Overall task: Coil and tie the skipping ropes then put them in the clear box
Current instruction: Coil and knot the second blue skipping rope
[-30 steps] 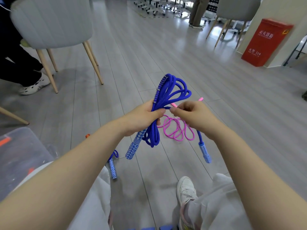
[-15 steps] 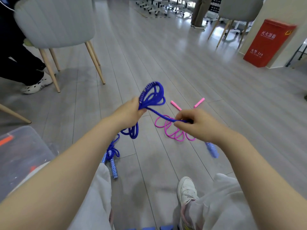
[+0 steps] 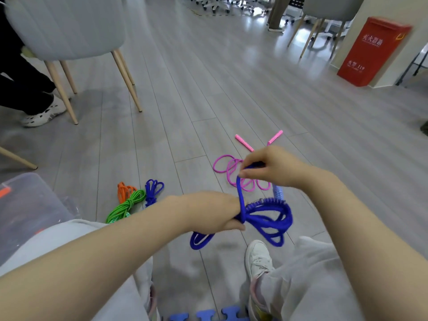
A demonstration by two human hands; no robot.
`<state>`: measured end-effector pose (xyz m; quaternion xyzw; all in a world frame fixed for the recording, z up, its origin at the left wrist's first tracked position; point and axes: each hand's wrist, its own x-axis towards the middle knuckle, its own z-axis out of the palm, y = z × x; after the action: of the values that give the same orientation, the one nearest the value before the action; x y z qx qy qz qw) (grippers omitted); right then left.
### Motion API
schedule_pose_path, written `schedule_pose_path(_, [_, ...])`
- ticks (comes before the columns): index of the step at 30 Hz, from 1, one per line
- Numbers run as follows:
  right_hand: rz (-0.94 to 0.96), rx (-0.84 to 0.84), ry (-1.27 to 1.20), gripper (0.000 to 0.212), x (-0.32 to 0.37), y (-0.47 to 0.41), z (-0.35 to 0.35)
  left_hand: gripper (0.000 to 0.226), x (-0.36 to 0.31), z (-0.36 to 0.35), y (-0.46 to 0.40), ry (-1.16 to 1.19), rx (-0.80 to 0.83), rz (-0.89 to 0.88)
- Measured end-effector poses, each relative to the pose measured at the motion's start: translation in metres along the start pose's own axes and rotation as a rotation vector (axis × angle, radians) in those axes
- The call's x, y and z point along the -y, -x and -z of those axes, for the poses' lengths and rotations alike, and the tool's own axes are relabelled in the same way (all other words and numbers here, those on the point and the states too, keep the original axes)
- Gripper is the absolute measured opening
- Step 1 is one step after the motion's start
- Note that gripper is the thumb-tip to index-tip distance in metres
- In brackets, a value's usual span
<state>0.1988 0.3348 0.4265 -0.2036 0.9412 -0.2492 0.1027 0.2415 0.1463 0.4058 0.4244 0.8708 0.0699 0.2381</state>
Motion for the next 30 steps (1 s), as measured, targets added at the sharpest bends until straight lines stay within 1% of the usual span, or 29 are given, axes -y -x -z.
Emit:
schedule_pose_path(2, [-0.068, 0.031, -0.264, 0.019, -0.013, 0.006, 0.004, 0.014, 0.0, 0.019, 0.012, 0.107, -0.107, -0.056])
schedule_pose_path(4, [-0.051, -0.054, -0.422, 0.03, -0.02, 0.009, 0.001, 0.021, 0.008, 0.041, 0.023, 0.239, -0.244, -0.042])
schedule_pose_path(5, [-0.028, -0.125, -0.506, 0.028, -0.018, 0.009, -0.003, 0.02, 0.017, 0.05, 0.027, 0.327, -0.334, -0.016])
schedule_pose_path(6, [-0.027, -0.183, -0.615, 0.019, -0.013, 0.006, -0.011, 0.018, 0.026, 0.057, 0.03, 0.41, -0.438, 0.012])
schedule_pose_path(7, [-0.039, -0.205, -0.746, 0.014, -0.004, 0.002, -0.02, 0.015, 0.035, 0.061, 0.029, 0.478, -0.544, 0.043])
schedule_pose_path(8, [-0.066, -0.196, -0.84, 0.019, 0.006, -0.002, -0.029, 0.011, 0.044, 0.062, 0.027, 0.538, -0.642, 0.082])
schedule_pose_path(9, [-0.086, -0.177, -0.892, 0.024, 0.019, -0.007, -0.038, 0.009, 0.05, 0.062, 0.023, 0.606, -0.722, 0.125])
schedule_pose_path(10, [-0.095, -0.168, -0.893, 0.028, 0.033, -0.01, -0.046, 0.01, 0.055, 0.06, 0.019, 0.667, -0.787, 0.169])
schedule_pose_path(11, [-0.094, -0.165, -0.875, 0.029, 0.045, -0.014, -0.051, 0.012, 0.059, 0.058, 0.016, 0.697, -0.832, 0.222])
schedule_pose_path(12, [-0.096, -0.172, -0.82, 0.03, 0.056, -0.017, -0.053, 0.016, 0.064, 0.057, 0.014, 0.675, -0.855, 0.292])
schedule_pose_path(13, [-0.103, -0.184, -0.735, 0.031, 0.062, -0.019, -0.053, 0.023, 0.07, 0.055, 0.012, 0.598, -0.849, 0.379])
schedule_pose_path(15, [-0.116, -0.198, -0.495, 0.032, 0.068, -0.02, -0.052, 0.035, 0.081, 0.05, 0.009, 0.382, -0.788, 0.521])
schedule_pose_path(17, [-0.113, -0.188, -0.275, 0.033, 0.071, -0.018, -0.054, 0.035, 0.088, 0.044, 0.007, 0.225, -0.703, 0.551])
schedule_pose_path(20, [-0.077, -0.228, -0.021, 0.036, 0.075, -0.012, -0.058, 0.032, 0.084, 0.041, 0.004, 0.164, -0.555, 0.541])
schedule_pose_path(23, [-0.051, -0.318, 0.088, 0.037, 0.068, -0.007, -0.047, 0.033, 0.07, 0.042, 0.002, 0.121, -0.41, 0.484])
schedule_pose_path(24, [-0.051, -0.343, 0.11, 0.035, 0.064, -0.004, -0.042, 0.032, 0.065, 0.042, 0.002, 0.132, -0.364, 0.446])
schedule_pose_path(26, [-0.055, -0.353, 0.14, 0.028, 0.053, 0.003, -0.03, 0.027, 0.058, 0.042, 0.005, 0.226, -0.273, 0.378])
schedule_pose_path(28, [-0.047, -0.314, 0.112, 0.025, 0.043, 0.009, -0.018, 0.02, 0.052, 0.039, 0.009, 0.265, -0.197, 0.319])
schedule_pose_path(30, [-0.011, -0.209, 0.078, 0.023, 0.038, 0.014, -0.008, 0.018, 0.046, 0.033, 0.01, 0.243, -0.156, 0.271])
